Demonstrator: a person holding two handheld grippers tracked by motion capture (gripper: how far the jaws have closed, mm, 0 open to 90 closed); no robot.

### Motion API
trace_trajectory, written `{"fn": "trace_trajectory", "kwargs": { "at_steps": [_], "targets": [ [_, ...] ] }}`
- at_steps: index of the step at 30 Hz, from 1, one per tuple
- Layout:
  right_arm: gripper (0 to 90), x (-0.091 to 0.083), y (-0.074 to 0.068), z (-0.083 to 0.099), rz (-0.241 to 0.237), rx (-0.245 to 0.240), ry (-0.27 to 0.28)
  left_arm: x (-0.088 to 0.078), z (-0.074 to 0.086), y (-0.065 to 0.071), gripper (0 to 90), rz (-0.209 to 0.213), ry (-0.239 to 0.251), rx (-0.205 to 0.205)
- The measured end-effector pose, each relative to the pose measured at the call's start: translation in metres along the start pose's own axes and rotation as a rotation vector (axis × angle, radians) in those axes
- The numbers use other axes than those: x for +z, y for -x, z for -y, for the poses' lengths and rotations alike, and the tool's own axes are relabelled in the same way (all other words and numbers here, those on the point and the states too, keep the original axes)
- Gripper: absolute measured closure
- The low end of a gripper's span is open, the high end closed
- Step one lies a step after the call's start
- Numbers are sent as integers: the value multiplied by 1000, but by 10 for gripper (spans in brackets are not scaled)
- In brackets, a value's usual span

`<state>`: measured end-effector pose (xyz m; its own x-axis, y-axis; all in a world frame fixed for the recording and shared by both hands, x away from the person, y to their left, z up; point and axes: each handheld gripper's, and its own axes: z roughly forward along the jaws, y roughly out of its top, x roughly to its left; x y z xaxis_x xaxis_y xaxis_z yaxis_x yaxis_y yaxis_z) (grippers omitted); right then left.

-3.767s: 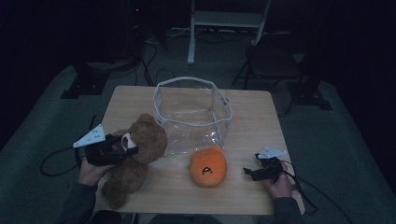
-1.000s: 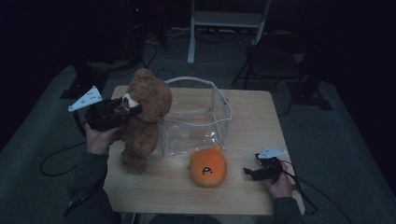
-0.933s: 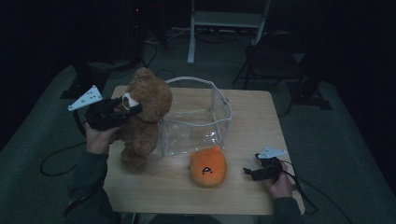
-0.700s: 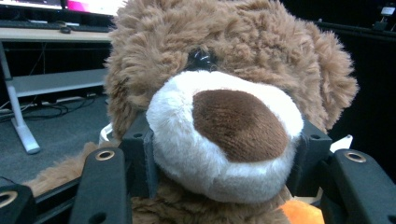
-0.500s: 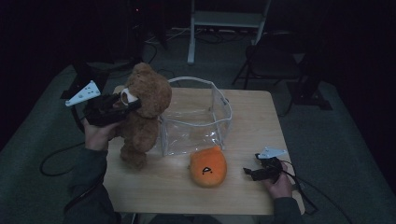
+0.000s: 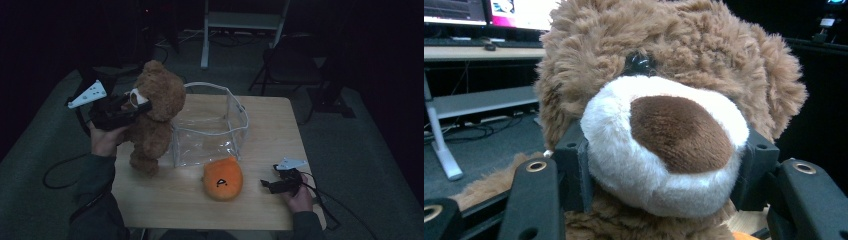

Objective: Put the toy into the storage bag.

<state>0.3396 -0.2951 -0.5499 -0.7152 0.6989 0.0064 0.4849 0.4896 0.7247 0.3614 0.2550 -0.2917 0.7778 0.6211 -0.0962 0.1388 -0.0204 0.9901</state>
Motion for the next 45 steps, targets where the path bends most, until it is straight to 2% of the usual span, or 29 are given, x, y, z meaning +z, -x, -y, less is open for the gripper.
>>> {"fn": "trace_trajectory", "kwargs": {
  "at_steps": [7, 26, 45],
  "targets": [
    [119, 0, 0, 0, 0, -1, 0, 1, -8, 2, 407, 13, 12, 18],
    [118, 0, 0, 0, 0, 0, 0, 9, -27, 3, 407, 39, 38, 34],
    [119, 0, 0, 0, 0, -1, 0, 26, -36, 2, 407, 53, 16, 42]
  ]
}}
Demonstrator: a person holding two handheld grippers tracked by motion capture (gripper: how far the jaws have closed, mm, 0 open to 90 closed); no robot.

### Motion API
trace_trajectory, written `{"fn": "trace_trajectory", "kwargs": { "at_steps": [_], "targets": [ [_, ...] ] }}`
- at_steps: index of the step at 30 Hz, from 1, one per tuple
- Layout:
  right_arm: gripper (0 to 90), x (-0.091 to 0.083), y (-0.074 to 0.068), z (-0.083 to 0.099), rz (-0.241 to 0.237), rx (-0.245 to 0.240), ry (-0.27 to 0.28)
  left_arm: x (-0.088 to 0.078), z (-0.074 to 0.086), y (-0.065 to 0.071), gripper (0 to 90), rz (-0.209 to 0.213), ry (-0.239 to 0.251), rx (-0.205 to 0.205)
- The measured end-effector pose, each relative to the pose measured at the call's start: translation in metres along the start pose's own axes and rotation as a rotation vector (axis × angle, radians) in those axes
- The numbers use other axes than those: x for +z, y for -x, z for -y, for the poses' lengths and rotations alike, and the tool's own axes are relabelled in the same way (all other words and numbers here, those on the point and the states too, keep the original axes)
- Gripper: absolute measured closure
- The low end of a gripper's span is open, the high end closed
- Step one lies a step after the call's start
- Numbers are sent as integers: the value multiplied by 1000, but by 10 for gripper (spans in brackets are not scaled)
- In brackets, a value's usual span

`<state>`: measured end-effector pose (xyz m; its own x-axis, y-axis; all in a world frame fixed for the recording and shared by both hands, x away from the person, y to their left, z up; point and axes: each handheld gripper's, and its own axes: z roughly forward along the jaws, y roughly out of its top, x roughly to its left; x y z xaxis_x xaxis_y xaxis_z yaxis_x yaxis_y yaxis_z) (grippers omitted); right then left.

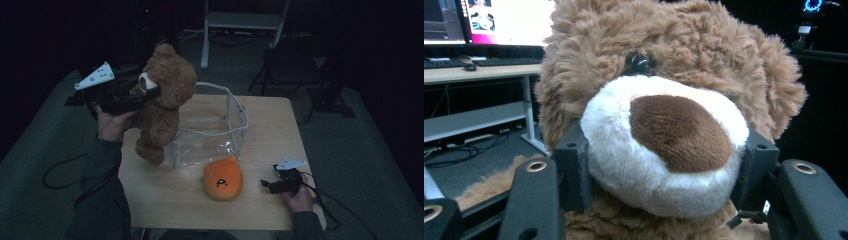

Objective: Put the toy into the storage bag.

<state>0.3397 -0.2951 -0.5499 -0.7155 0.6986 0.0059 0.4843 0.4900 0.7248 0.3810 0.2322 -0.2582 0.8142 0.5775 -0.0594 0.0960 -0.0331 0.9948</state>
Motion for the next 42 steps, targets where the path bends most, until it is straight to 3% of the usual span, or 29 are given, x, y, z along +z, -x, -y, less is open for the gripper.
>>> {"fn": "trace_trajectory", "kwargs": {
  "at_steps": [25, 42],
  "targets": [
    [118, 0, 0, 0, 0, 1, 0, 25, -32, 1, 407, 38, 24, 22],
    [118, 0, 0, 0, 0, 0, 0, 38, -38, -4, 407, 50, 39, 9]
  ]
}}
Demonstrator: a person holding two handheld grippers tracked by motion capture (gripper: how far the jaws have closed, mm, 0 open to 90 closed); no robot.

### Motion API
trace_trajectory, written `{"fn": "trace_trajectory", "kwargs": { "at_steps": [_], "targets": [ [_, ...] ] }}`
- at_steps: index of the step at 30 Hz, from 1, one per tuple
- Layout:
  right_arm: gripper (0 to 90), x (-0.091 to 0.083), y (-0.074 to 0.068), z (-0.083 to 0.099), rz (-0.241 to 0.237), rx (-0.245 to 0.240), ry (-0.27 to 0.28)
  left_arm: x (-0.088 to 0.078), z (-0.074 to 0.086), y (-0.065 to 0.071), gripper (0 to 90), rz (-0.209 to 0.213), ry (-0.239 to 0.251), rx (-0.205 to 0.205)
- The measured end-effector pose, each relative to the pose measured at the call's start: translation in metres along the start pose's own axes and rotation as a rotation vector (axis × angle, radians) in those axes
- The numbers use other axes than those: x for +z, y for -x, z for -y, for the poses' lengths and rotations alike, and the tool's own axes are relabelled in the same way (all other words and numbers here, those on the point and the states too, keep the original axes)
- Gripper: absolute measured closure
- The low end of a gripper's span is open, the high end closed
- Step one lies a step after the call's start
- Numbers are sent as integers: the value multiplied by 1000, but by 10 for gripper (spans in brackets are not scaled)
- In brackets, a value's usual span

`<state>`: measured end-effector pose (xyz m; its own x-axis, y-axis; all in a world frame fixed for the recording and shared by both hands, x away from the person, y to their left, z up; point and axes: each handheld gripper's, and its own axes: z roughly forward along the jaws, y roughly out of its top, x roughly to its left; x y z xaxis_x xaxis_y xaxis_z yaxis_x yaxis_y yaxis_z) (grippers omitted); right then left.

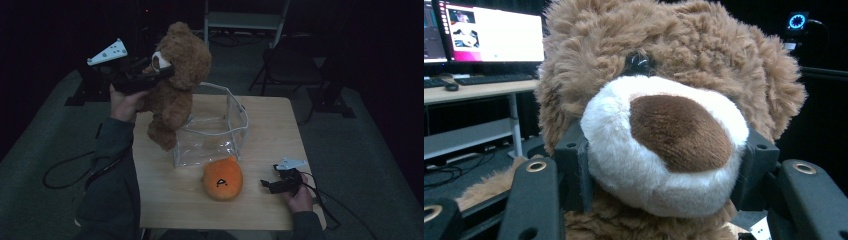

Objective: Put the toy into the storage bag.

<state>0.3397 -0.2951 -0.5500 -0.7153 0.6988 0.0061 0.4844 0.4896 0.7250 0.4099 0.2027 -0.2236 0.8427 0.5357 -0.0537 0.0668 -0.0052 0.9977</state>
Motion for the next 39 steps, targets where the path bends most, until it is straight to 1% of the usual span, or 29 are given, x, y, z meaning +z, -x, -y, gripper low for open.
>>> {"fn": "trace_trajectory", "kwargs": {
  "at_steps": [13, 18, 21, 25, 27, 30, 34, 39],
  "targets": [
    [118, 0, 0, 0, 0, 0, 0, 17, -5, 1, 406, 23, -15, 5],
    [119, 0, 0, 0, 0, -1, 0, 25, -8, 4, 406, 40, -16, 9],
    [118, 0, 0, 0, 0, 0, 0, 29, -9, 5, 406, 47, -25, 14],
    [118, 0, 0, 0, 0, 0, 0, 33, -12, 6, 406, 48, -27, 14],
    [118, 0, 0, 0, 0, 0, 0, 35, -13, 6, 406, 49, -16, 11],
    [119, 0, 0, 0, 0, 0, 0, 37, -14, 5, 406, 53, -16, 5],
    [118, 0, 0, 0, 0, 0, 0, 40, -16, 5, 406, 42, -16, 1],
    [119, 0, 0, 0, 1, 0, 0, 44, -19, 5, 406, 33, 2, -12]
  ]
}}
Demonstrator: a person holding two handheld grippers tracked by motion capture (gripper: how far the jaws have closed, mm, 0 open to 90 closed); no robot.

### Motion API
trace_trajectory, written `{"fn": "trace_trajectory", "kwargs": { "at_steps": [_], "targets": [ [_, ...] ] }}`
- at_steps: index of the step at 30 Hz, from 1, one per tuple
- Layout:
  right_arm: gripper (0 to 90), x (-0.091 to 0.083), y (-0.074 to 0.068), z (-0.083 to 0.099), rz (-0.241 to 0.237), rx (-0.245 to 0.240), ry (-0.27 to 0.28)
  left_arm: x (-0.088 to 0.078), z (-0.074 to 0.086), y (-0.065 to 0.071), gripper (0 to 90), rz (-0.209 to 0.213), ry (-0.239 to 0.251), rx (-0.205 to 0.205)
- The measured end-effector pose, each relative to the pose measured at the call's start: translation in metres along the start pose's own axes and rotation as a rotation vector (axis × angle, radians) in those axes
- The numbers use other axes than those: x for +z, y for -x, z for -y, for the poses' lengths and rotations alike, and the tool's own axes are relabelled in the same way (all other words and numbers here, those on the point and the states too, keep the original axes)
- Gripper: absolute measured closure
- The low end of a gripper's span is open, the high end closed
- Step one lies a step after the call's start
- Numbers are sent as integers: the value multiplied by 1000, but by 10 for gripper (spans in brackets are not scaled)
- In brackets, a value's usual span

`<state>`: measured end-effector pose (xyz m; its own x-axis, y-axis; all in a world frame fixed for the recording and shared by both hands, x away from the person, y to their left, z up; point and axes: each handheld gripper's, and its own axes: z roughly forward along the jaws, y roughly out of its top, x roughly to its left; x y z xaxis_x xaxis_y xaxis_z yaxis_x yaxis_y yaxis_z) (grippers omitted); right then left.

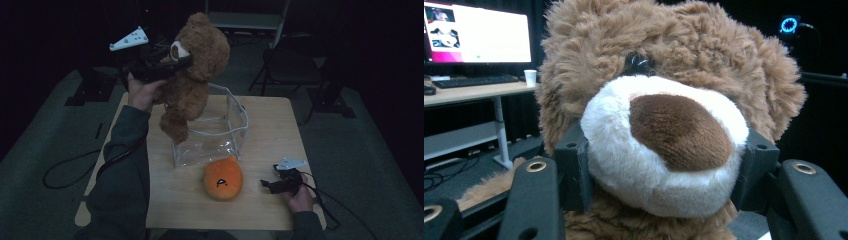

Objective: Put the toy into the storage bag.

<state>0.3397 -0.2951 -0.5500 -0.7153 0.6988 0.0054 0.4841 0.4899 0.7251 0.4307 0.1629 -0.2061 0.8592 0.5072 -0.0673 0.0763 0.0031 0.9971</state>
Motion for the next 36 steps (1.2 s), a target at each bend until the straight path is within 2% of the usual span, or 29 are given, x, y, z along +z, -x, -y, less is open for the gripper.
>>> {"fn": "trace_trajectory", "kwargs": {
  "at_steps": [9, 14, 20, 31, 36],
  "targets": [
    [118, 0, 0, 0, 0, 0, 0, 12, -3, 1, 407, -53, 31, 11],
    [118, 0, 0, 0, 0, 0, 0, 21, 2, -1, 407, -64, 50, -7],
    [118, 0, 0, 0, -1, -1, 0, 31, -1, -3, 407, -88, 56, -20],
    [118, 0, 0, 0, 0, -1, -1, 47, 3, -4, 406, -79, 38, -10],
    [118, 0, 0, 0, 0, -1, -1, 52, 7, -6, 407, -72, 38, -24]
  ]
}}
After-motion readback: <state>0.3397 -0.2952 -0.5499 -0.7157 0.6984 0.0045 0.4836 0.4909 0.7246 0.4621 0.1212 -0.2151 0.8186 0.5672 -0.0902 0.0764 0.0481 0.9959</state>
